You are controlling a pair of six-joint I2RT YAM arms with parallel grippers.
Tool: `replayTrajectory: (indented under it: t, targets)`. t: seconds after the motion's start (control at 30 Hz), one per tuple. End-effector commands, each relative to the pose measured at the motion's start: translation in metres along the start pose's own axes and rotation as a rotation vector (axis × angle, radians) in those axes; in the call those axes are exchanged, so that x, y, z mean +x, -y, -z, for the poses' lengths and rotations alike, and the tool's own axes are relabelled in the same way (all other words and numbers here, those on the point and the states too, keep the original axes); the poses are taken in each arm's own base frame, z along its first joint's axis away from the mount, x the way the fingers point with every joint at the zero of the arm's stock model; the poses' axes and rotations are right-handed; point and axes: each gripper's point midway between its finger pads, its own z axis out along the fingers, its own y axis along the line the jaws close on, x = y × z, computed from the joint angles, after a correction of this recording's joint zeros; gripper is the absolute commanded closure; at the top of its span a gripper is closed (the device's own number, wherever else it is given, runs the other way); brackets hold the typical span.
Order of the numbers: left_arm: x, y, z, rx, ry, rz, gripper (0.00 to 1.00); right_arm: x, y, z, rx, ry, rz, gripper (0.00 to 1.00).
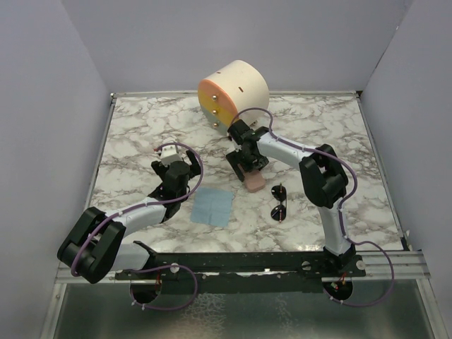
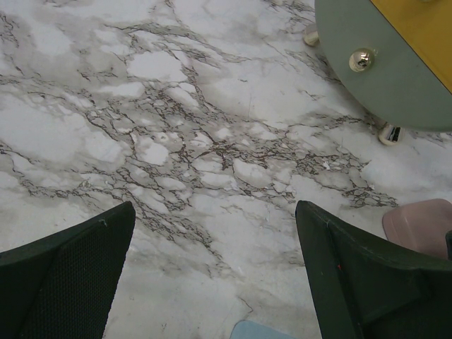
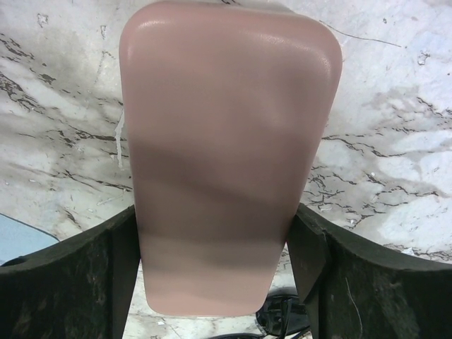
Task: Organize the sunglasses
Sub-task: Pick up the sunglasses case from the center of the board.
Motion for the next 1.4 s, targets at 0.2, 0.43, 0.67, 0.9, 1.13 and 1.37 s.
replayTrajectory:
  t: [0.2, 0.43, 0.67, 0.9, 1.13, 1.37]
  targets:
    - [-0.007, -0.002, 0.001, -0.007, 0.027, 0.019, 0.01, 0.053, -0.003, -0.034, 0.008, -0.201, 0.063, 0.51]
    - [-0.006, -0.002, 0.0, -0.008, 0.025, 0.017, 0.01, 0.051, -0.003, -0.033, 0.008, -0.181, 0.06, 0.95]
    - [-0.005, -0.003, 0.0, -0.009, 0.022, 0.015, 0.01, 0.049, -0.006, -0.034, -0.007, -0.152, 0.056, 0.98]
    - [-0.005, -0.002, 0.0, -0.008, 0.022, 0.012, 0.01, 0.041, -0.012, -0.03, -0.03, -0.11, 0.043, 0.99]
    - [-0.002, -0.002, -0.002, -0.01, 0.012, 0.003, 0.01, 0.02, -0.019, -0.006, -0.057, -0.007, 0.018, 0.99]
    - [0.002, -0.001, -0.006, -0.018, 0.001, -0.012, 0.01, -0.005, -0.029, 0.041, -0.122, 0.142, 0.026, 0.99]
